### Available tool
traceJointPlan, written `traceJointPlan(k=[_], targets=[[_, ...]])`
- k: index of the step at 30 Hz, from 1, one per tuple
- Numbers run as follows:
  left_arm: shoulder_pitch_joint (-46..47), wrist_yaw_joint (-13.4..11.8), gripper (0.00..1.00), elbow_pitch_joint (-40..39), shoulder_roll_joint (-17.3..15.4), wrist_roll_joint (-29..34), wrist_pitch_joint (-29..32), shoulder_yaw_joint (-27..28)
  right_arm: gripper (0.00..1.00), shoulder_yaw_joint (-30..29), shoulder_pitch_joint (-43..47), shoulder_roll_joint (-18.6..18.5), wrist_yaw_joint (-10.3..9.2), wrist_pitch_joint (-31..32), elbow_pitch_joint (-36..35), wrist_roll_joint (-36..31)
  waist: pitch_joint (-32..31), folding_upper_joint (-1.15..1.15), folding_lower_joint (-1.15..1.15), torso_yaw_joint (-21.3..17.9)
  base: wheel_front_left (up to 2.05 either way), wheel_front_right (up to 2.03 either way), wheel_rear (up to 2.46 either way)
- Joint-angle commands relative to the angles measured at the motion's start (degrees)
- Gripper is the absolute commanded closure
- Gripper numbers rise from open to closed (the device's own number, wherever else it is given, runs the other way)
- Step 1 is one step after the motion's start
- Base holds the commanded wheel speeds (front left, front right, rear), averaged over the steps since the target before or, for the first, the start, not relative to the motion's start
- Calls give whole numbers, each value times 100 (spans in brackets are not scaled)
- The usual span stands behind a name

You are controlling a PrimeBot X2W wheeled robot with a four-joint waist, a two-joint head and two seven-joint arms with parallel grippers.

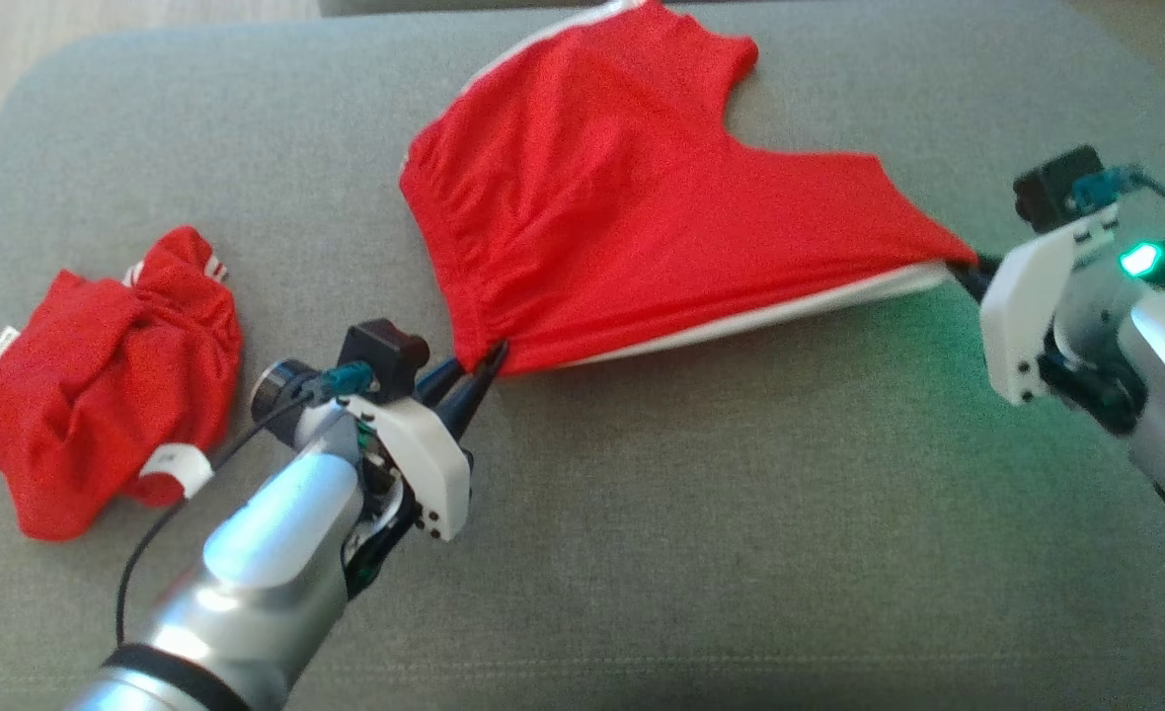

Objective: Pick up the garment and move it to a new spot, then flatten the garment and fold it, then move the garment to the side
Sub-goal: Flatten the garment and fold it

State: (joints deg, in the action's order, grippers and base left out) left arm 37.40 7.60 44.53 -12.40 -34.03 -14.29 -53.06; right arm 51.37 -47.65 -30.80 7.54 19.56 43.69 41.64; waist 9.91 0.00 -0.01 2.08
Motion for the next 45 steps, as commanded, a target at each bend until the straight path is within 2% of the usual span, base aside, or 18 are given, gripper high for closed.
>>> traceJointPlan(k=[1,10,12,22,26,31,38,42,45], targets=[[78,-11,100,-72,-198,-52,-69,203,100,67,142,-337,-5,100,-141,138,-130,0,1,23,0,0,0],[-584,-11,100,-325,-197,-363,86,-198,100,635,720,-1226,-5,1095,-974,989,-557,0,1,5,0,0,0],[-667,-11,100,-394,-225,-428,164,-272,100,659,791,-1320,-5,1235,-1049,1073,-609,0,1,-1,0,0,0],[-1488,-11,100,-1564,-801,-1143,1074,-965,100,675,1584,-2177,-5,2313,-1968,1747,-1072,0,1,-88,0,0,0],[-1646,-37,100,-2085,-1024,-1256,1314,-1045,100,500,1749,-2468,-5,2607,-2348,1871,-1123,0,1,-88,0,0,0],[-1628,-264,100,-2597,-1210,-1296,1376,-919,100,92,1736,-2421,-5,2565,-2575,1851,-1110,0,1,14,0,0,0],[-1402,-489,100,-3023,-1280,-1380,1366,-648,100,-539,1347,-2042,-5,2558,-2580,1725,-934,0,1,368,0,0,0],[-1143,-482,100,-3152,-1187,-1434,1330,-501,100,-881,967,-1834,-5,2631,-2497,1610,-647,0,1,671,0,0,0],[-1009,-320,100,-3180,-970,-1782,1321,-345,100,-1067,622,-1674,-5,2685,-2389,1409,-416,0,1,883,0,0,0]])
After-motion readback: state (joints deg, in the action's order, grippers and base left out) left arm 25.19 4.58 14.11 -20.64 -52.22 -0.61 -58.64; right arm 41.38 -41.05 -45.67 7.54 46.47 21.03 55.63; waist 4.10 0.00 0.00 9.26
